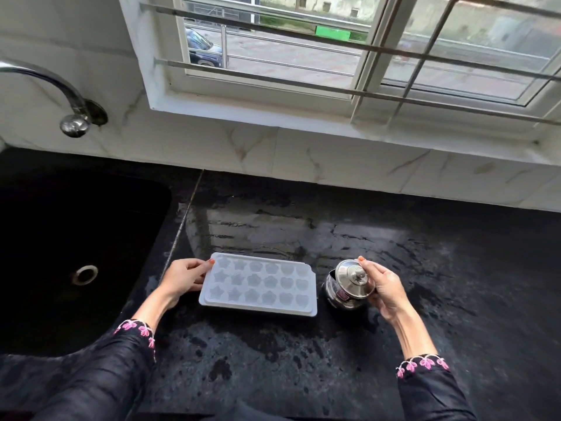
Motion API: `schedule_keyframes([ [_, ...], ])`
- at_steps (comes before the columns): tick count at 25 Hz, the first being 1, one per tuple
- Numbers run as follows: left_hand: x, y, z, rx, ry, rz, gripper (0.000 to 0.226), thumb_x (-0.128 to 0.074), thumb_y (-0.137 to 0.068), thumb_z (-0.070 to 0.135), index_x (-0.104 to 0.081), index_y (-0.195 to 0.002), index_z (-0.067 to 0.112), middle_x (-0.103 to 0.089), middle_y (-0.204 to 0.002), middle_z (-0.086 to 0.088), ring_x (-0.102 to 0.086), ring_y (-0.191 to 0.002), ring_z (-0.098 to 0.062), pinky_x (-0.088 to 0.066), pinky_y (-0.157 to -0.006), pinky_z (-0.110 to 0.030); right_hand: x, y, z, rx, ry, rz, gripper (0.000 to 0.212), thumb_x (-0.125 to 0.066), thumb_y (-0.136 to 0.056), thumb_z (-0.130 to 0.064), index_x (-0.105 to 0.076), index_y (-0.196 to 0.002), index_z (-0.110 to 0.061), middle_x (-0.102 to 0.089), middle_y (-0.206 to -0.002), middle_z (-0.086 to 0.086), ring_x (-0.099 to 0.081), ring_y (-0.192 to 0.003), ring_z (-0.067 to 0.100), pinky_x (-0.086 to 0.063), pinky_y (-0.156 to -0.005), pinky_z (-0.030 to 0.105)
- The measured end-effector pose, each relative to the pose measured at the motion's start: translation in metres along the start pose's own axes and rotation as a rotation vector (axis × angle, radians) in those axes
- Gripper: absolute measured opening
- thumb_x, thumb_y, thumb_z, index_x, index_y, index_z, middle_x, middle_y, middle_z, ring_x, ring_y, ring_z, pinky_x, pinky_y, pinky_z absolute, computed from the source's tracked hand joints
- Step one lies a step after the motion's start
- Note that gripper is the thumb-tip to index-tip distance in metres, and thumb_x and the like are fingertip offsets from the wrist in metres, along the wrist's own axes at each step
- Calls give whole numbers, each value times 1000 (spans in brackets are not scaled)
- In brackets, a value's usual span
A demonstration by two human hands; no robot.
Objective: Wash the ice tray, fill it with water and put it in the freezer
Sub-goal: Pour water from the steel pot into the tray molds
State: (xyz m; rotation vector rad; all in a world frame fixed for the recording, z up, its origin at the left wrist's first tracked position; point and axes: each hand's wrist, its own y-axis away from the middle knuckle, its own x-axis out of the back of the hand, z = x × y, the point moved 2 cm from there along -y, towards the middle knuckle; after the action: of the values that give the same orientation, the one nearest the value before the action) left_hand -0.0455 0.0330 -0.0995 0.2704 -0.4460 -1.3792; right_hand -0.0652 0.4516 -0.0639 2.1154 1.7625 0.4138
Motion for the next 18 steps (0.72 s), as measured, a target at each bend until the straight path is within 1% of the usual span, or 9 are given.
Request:
schedule_keyframes([
  [2,0,1,1,6,2,-2,25,-66,-92,25,-74,-91,2,-75,-84,-13,-69,-59,-8,-55,-53,-20,-2,5,-4,12,1,-1,54,-81,-68,-54,-77,-101,-11,-75,-86,5,-63,-66,12,-48,-56,22],
  [4,-1,3,4,12,6,-6,25,-65,-92,26,-74,-91,3,-75,-85,-12,-70,-63,-10,-56,-54,-21,0,8,-3,42,62,104,32,-63,-91,-48,-76,-96,-20,-71,-84,1,-59,-69,12,-44,-58,22],
  [7,-2,7,5,41,11,-11,25,-63,-94,27,-73,-92,4,-76,-80,-7,-70,-65,-12,-57,-56,-23,8,27,18,23,-8,546,35,-46,-100,-48,-63,-81,-23,-61,-79,1,-54,-68,13,-41,-55,26],
  [8,-2,9,5,56,10,-21,24,-62,-95,27,-72,-92,5,-76,-75,-4,-69,-60,-9,-57,-55,-22,4,40,32,-31,-92,606,33,-44,-102,-40,-57,-78,-21,-55,-74,2,-49,-63,12,-38,-53,25],
  [10,-2,13,2,85,18,-46,21,-60,-96,25,-71,-93,8,-75,-74,-4,-67,-55,-6,-56,-54,-21,-12,64,65,-123,-83,519,26,-47,-102,-22,-59,-80,-13,-58,-70,4,-50,-59,13,-40,-53,24],
  [12,1,17,2,108,36,-64,15,-59,-97,21,-70,-96,11,-77,-78,-4,-70,-58,-7,-57,-54,-21,-34,76,84,-126,72,366,17,-57,-96,-15,-71,-86,-12,-73,-76,5,-64,-65,14,-52,-67,28],
  [13,1,18,3,114,46,-73,12,-59,-97,18,-69,-97,13,-77,-78,-2,-71,-60,-7,-57,-54,-21,-44,79,87,-89,132,319,15,-61,-94,-15,-74,-89,-18,-76,-78,0,-69,-69,12,-54,-73,28],
  [15,3,20,5,124,58,-90,10,-60,-96,16,-68,-101,15,-78,-79,0,-73,-66,-9,-57,-55,-21,-62,79,80,-1,236,267,13,-64,-93,-21,-73,-93,-30,-77,-79,-6,-72,-71,5,-51,-73,20],
  [18,5,23,5,144,79,-100,12,-61,-95,12,-69,-104,15,-78,-87,-4,-74,-73,-11,-57,-56,-22,-80,76,74,52,243,221,14,-65,-94,-24,-71,-103,-33,-76,-86,-9,-72,-67,-1,-49,-72,17],
])
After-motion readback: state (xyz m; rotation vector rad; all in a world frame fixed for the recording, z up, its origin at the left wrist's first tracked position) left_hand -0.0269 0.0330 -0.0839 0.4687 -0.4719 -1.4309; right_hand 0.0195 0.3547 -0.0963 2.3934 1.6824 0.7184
